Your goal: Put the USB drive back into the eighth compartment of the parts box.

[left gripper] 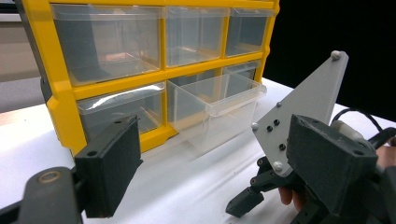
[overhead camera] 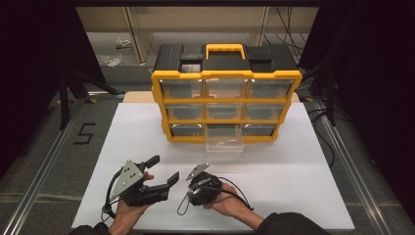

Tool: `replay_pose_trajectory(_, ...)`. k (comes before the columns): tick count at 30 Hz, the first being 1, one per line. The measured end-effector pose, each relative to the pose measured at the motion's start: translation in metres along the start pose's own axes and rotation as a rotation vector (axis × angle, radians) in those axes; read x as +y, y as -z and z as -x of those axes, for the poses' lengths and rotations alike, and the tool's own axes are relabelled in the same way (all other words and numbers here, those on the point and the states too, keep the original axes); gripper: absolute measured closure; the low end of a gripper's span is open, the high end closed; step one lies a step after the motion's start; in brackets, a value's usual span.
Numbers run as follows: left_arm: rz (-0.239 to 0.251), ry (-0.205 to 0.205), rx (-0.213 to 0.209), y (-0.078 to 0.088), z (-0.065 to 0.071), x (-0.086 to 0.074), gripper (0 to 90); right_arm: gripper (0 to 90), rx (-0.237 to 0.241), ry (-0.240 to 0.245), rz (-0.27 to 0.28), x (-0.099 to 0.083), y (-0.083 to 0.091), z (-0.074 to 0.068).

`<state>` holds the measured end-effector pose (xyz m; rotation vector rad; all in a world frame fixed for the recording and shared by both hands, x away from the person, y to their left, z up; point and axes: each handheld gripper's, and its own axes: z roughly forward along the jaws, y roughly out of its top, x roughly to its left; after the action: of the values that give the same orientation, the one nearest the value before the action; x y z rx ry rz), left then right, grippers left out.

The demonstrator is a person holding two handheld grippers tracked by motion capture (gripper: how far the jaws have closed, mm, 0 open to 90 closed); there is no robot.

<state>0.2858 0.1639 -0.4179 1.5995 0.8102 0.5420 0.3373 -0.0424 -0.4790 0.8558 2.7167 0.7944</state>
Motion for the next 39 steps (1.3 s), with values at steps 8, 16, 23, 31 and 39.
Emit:
replay_pose_trajectory(8,0.000,0.001,-0.003,0.000,0.000,0.000,17.4,60.8,0.004,-0.012,-0.018,0.001,0.002,0.008)
replay_pose_trajectory(16,-0.002,0.001,-0.004,-0.001,0.000,0.000,17.4,69.4,0.002,-0.009,-0.036,0.002,0.003,0.011)
replay_pose_trajectory(23,-0.002,0.000,-0.005,-0.001,0.000,0.000,17.4,77.7,0.005,0.000,-0.045,0.002,0.004,0.011)
replay_pose_trajectory(31,-0.001,0.001,-0.004,-0.001,0.000,0.000,17.4,79.1,0.016,0.014,-0.047,0.003,0.005,0.012)
replay_pose_trajectory(39,-0.001,-0.001,-0.003,0.000,0.000,0.000,17.4,79.3,0.033,0.038,-0.023,0.006,0.012,0.012)
